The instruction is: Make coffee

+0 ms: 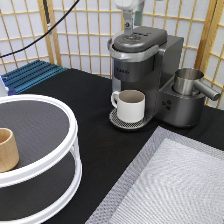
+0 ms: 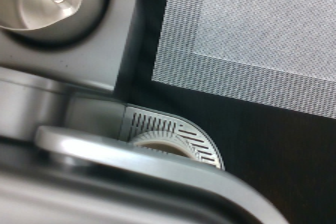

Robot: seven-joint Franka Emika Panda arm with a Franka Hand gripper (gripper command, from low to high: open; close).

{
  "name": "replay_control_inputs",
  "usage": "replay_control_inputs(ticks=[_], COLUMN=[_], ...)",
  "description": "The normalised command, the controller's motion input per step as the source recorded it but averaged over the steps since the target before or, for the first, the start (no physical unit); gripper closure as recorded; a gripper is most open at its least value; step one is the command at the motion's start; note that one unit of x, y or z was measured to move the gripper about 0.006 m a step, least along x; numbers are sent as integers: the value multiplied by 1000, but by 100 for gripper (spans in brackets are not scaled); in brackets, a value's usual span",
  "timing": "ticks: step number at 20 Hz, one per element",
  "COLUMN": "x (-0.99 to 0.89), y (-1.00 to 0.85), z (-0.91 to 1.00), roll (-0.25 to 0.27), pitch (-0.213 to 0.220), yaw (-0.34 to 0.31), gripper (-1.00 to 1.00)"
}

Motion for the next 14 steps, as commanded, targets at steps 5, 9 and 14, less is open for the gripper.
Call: replay_control_inputs(ticks=[5, 9, 14], x=[-733, -607, -606], y=[-210, -6, 0], z=[-446, -284, -302], roll=[8, 0, 0], pitch=[-165, -141, -141], yaw=[42, 67, 79], gripper=[-100, -100, -100])
